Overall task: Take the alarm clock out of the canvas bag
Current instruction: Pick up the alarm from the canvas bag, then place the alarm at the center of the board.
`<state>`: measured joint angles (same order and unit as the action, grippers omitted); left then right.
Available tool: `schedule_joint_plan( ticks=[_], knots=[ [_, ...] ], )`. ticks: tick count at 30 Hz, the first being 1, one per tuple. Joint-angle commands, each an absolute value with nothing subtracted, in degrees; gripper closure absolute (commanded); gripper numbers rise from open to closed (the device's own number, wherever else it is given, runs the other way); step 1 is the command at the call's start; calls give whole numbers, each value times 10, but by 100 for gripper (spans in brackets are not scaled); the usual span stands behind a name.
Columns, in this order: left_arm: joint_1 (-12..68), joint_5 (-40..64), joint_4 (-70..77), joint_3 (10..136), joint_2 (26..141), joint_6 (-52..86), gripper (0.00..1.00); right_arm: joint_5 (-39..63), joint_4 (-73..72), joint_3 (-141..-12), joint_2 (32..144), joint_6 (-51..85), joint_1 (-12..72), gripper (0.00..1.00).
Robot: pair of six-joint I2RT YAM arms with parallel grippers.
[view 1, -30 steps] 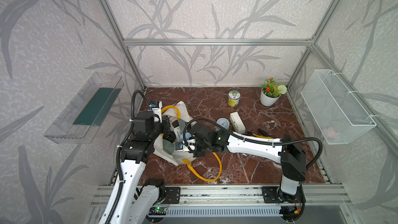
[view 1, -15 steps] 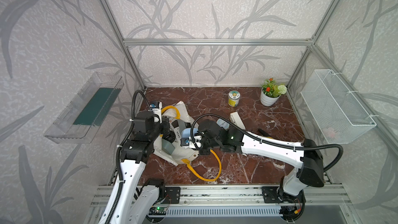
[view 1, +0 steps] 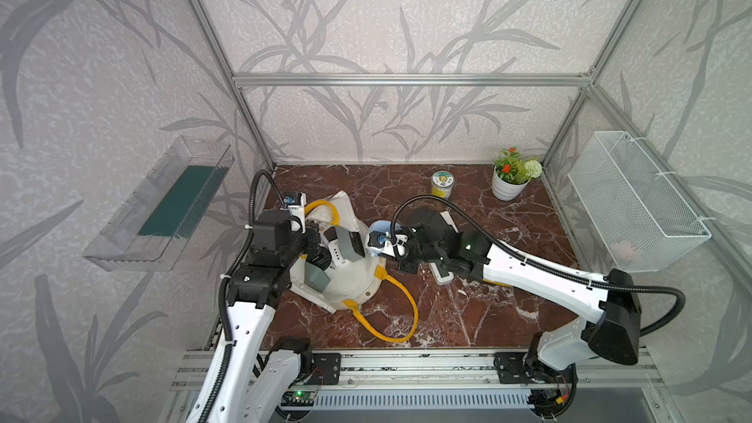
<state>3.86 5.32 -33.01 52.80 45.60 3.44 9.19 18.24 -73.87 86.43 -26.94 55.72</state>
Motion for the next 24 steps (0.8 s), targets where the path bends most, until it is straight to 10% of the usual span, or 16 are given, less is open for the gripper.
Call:
schedule_joint_plan(
  ticks=[1, 24],
  knots=[
    [35, 33, -352, 547, 454, 22, 100, 105, 140, -723, 863, -251, 526, 91],
    [34, 33, -364, 542, 429, 5, 100, 64, 215, -994, 1219, -206, 473, 91]
  ],
)
